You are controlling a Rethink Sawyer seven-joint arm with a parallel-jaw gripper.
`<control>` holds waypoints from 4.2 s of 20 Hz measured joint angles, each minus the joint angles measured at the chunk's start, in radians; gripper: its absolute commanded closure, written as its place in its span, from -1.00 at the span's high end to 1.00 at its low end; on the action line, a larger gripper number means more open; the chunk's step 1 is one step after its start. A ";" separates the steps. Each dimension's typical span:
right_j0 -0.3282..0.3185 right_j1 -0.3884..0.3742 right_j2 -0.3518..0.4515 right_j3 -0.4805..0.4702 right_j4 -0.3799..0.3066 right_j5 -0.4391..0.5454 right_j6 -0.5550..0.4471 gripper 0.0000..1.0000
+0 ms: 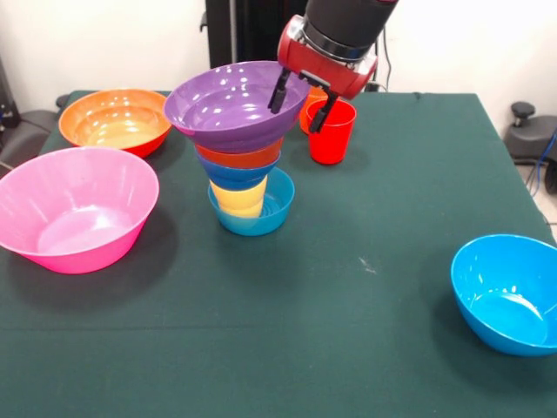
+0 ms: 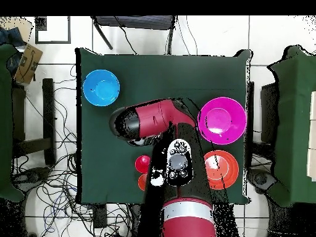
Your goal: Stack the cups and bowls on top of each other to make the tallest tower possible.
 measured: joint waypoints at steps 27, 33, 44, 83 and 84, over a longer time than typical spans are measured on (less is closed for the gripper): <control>0.026 -0.097 -0.003 -0.005 0.005 0.136 0.000 1.00; 0.042 -0.116 -0.003 -0.005 0.025 0.138 0.000 1.00; 0.097 -0.117 -0.010 -0.005 0.095 0.108 0.000 1.00; -0.176 -0.226 0.132 -0.078 0.157 0.091 -0.028 1.00; -0.176 -0.217 0.137 -0.094 0.153 0.091 -0.028 1.00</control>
